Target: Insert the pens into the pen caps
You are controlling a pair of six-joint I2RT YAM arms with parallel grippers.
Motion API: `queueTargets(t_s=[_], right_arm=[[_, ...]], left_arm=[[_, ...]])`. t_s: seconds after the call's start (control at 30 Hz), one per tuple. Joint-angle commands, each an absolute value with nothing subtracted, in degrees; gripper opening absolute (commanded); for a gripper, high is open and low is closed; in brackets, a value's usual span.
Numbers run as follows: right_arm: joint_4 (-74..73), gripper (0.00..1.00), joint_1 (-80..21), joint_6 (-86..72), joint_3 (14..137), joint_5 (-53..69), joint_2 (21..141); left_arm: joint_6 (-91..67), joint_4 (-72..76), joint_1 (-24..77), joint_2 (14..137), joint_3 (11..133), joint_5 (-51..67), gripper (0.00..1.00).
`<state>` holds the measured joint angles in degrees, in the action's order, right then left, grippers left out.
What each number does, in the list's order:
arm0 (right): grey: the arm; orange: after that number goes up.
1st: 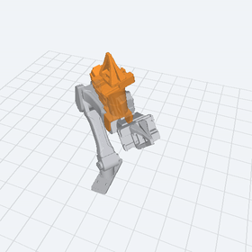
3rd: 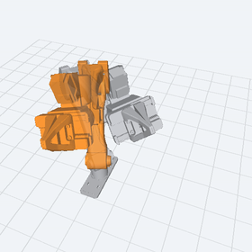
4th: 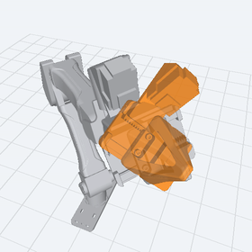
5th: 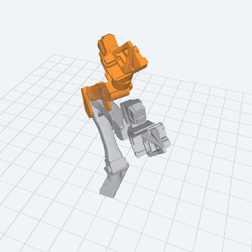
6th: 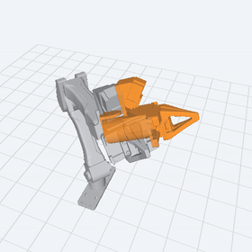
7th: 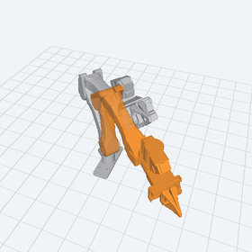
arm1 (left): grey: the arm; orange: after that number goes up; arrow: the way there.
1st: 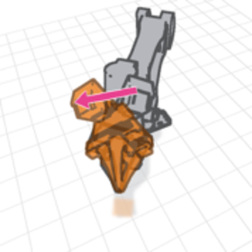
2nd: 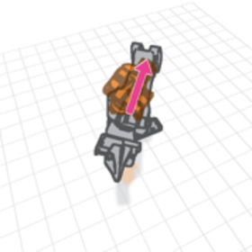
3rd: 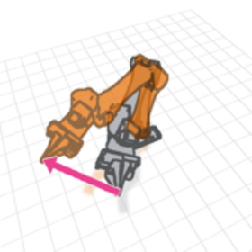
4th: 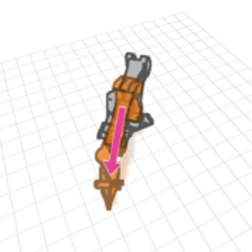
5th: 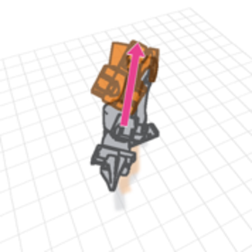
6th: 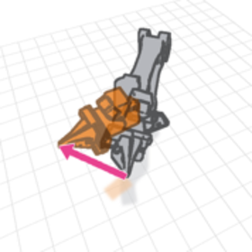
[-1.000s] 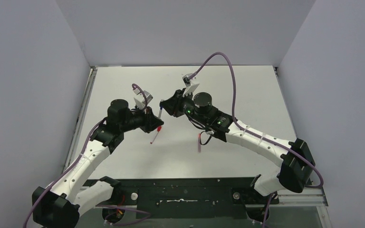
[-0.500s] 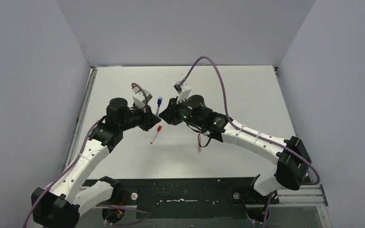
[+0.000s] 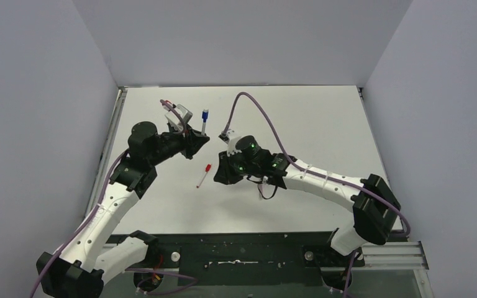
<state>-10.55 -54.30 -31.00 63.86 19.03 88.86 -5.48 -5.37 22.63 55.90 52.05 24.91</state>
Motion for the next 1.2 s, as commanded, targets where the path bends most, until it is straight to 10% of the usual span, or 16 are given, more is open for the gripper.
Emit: queueTargets(t_s=[0.0,0.13,0.33,1.17], right_arm=[[-7.5,0.26,-48.8,-30.3,61.9,18.1,79.8],[-3.7,0.63,-45.3,-29.4,59.4,16.6,72.8],[2.9,0.75,-44.7,-28.2,63.4,20.4,72.6],[11.8,0.57,-44.5,-30.7,73.6,25.4,85.3]], left_arm=[[-6.8,-4.7,22.1,56.0,50.5,26.2,0.0],[-7.8,-4.4,22.2,54.4,47.3,26.0,0.0],[-8.1,-4.5,23.0,53.8,44.1,27.2,0.0],[-8.6,-3.7,24.3,53.9,43.9,30.1,0.0]])
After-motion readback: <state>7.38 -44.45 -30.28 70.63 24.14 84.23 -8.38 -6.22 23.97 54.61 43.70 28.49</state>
